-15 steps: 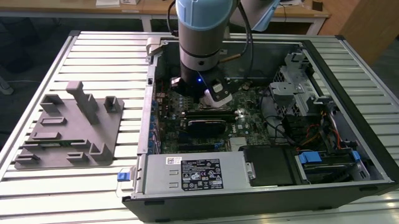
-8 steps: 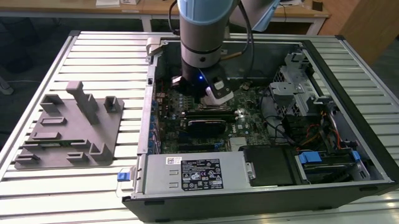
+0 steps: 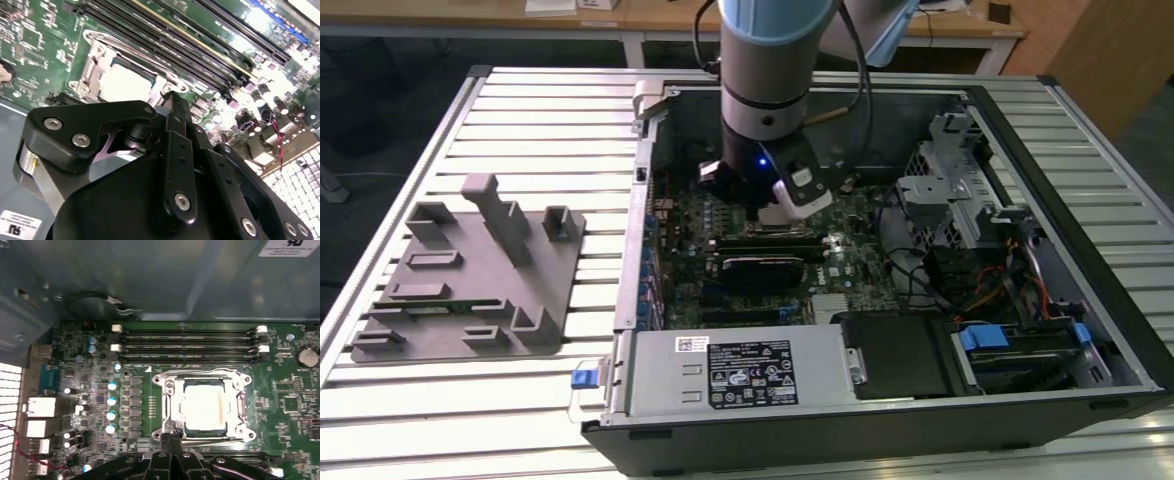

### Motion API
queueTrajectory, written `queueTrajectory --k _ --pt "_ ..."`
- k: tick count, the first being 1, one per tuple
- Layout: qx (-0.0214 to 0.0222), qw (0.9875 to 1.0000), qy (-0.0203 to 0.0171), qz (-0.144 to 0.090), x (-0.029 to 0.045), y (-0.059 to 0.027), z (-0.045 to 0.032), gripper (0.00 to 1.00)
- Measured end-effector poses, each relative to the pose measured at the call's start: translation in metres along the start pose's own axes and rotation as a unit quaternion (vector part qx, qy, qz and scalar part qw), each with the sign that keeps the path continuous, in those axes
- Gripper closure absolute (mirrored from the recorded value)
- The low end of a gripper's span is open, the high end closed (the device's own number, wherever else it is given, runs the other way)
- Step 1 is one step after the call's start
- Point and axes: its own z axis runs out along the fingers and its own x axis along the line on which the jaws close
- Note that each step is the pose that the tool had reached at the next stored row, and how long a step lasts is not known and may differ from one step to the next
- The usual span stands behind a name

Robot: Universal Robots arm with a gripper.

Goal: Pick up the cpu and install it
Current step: 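Install the second cpu locking lever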

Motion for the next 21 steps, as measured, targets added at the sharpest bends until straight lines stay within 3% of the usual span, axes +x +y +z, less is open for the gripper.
queueTrajectory --k 9,21 --pt "0.0170 0.9999 -0.0005 0.001 -0.0166 0.0045 0.0011 0.89" --pt "0.0250 0.9997 -0.0006 0.001 -0.0329 0.0170 0.0037 0.89"
